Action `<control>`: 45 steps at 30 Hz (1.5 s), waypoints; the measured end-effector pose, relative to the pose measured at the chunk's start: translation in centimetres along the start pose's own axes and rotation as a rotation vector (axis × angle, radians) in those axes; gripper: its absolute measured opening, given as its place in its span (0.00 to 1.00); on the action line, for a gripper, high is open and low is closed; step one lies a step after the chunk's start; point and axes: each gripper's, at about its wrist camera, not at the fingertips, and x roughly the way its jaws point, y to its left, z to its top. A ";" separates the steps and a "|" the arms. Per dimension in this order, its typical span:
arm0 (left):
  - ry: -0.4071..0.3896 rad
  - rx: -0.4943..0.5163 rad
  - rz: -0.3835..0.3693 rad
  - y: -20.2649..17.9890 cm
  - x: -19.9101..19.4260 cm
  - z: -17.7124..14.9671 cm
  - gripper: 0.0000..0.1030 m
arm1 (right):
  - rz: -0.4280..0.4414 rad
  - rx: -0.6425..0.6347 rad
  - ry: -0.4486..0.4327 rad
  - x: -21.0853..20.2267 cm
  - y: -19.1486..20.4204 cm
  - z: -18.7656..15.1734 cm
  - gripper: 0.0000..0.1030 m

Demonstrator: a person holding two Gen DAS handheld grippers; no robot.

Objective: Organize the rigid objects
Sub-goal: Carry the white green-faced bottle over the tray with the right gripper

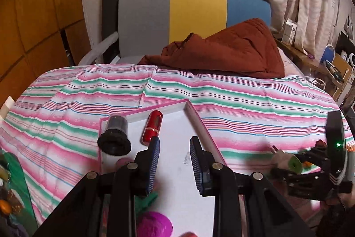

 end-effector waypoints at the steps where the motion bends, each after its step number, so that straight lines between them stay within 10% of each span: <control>1: -0.003 -0.003 0.001 0.0 -0.4 -0.3 0.27 | -0.004 -0.007 -0.002 0.1 0.1 0.0 0.51; 45: -0.025 -0.049 0.045 5.8 -6.6 -8.1 0.27 | -0.085 0.041 -0.041 0.3 0.7 -1.8 0.53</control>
